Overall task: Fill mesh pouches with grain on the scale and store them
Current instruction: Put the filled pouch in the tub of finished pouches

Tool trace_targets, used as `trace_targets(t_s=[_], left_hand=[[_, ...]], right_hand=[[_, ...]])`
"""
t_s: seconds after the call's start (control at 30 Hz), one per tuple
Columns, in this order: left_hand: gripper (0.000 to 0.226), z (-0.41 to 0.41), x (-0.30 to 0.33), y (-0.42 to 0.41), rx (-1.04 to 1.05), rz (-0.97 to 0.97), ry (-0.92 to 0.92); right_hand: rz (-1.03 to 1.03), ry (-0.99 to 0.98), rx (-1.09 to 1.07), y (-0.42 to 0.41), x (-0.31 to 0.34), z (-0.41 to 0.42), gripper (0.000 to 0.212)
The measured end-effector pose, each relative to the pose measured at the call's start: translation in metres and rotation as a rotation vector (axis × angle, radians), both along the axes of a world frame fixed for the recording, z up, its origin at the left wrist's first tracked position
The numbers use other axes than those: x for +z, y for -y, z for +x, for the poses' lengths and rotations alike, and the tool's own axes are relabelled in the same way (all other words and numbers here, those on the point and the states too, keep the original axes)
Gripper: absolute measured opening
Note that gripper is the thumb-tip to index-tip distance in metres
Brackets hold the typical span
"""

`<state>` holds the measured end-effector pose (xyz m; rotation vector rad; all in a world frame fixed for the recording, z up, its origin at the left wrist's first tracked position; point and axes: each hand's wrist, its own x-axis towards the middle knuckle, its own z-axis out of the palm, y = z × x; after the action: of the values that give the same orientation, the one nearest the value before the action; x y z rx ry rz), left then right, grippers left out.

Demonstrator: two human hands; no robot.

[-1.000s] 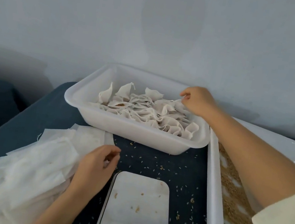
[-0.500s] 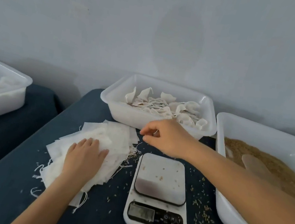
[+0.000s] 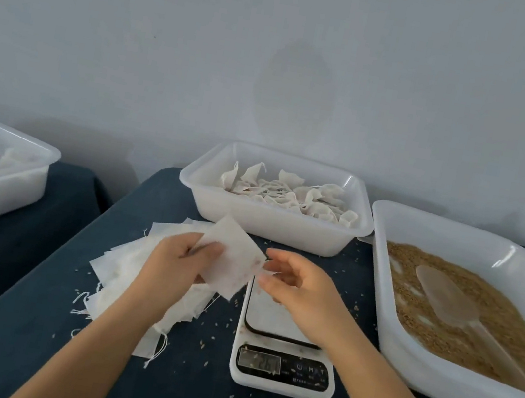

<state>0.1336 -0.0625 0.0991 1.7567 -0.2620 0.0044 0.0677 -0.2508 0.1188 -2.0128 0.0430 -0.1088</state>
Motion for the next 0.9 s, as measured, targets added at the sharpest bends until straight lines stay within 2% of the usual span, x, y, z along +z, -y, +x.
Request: trace_targets(t_s=[0.1,0.17,0.2,0.3,0.47,0.57,0.63,0.7,0.73,0.8,0.9], left_hand=[[0.016,-0.006,-0.002,0.015,-0.11,-0.354,-0.255],[0.017,-0.005,-0.008,0.02,-0.116,-0.493,-0.353],[0.017,-0.004,-0.011,0.022,-0.114,-0.539,-0.385],[0.019,-0.003,-0.019,0.028,-0.119,-0.619,-0.456],[0.02,-0.003,-0.025,0.037,-0.101,-0.643,-0.509],[0.02,-0.004,-0.026,0.042,-0.069,-0.59,-0.506],[0.029,-0.006,-0.029,0.045,0.051,-0.305,-0.308],[0.044,-0.011,-0.028,0.045,0.132,0.043,0.114],[0.046,-0.014,-0.025,0.045,0.083,0.13,0.318],[0.041,-0.016,-0.02,0.048,-0.098,0.214,0.536],[0.036,-0.015,-0.015,0.053,-0.283,0.183,0.572]], right_hand=[[0.379,-0.25,-0.007,-0.002,-0.004,0.005,0.067],[0.663,-0.35,-0.011,0.002,-0.008,0.008,0.064],[0.758,-0.372,-0.005,0.005,-0.01,0.009,0.052],[0.78,-0.397,0.035,0.01,-0.016,0.009,0.023],[0.805,-0.38,-0.026,0.016,-0.02,0.012,0.012],[0.704,-0.343,-0.041,0.02,-0.018,0.015,0.007],[0.579,-0.309,-0.066,0.021,-0.016,0.017,0.006],[0.442,-0.27,-0.095,0.021,-0.012,0.019,0.009],[0.389,-0.247,-0.104,0.021,-0.01,0.019,0.013],[0.322,-0.201,-0.099,0.021,-0.007,0.021,0.021],[0.25,-0.154,-0.074,0.021,-0.003,0.021,0.026]])
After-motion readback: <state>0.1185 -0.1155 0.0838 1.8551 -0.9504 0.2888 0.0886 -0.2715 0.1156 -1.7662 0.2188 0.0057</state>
